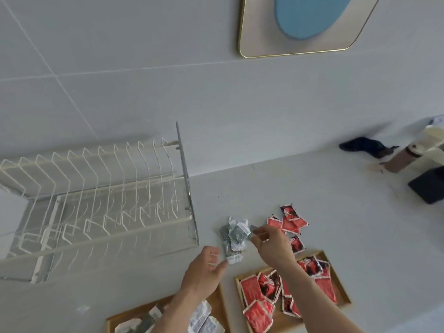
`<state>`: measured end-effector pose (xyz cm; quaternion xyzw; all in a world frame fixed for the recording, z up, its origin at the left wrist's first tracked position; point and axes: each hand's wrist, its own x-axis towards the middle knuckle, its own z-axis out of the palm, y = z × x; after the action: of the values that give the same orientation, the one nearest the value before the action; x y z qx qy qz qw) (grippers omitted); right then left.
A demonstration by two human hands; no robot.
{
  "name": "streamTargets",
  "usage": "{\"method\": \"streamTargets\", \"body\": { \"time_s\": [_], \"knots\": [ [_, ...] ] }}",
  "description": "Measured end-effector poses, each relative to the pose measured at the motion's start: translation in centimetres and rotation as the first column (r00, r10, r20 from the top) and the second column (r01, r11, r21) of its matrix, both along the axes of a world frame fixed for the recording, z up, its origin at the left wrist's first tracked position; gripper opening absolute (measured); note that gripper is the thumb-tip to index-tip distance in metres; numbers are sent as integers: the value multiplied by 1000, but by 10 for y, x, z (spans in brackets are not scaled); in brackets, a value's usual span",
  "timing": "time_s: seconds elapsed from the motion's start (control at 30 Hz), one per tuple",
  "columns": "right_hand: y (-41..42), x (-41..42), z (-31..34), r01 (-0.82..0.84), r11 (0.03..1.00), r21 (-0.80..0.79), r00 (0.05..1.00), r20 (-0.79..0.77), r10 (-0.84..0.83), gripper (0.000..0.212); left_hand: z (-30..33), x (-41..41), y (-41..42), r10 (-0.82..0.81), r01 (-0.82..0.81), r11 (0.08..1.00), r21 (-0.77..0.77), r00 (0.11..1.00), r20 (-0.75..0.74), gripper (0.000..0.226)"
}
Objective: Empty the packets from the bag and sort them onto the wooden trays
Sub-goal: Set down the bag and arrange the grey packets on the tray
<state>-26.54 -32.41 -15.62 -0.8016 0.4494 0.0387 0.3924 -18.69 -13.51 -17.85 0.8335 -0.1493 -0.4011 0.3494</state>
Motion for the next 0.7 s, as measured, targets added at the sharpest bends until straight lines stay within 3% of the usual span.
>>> {"method": "streamTargets", "body": {
  "time_s": [0.23, 0.4, 0.5, 0.7],
  "knots": [
    [-26, 38, -19, -357, 923, -145, 932, -120, 341, 43, -26, 1, -63, 172, -188, 970, 156, 979, 113, 65],
    [-35, 57, -36, -583, 807, -92, 805, -198, 559, 71, -35, -4, -93, 228, -288, 925, 247, 942, 246, 77],
    [-34, 60, -48, -599, 790, -131, 795, -211, 568, 74, -38, -11, -104, 229, -325, 898, 295, 920, 319, 79],
    [-36, 54, -62, -468, 875, -125, 882, -129, 453, 59, -48, -15, -110, 266, -386, 876, 289, 886, 379, 66]
  ]
}}
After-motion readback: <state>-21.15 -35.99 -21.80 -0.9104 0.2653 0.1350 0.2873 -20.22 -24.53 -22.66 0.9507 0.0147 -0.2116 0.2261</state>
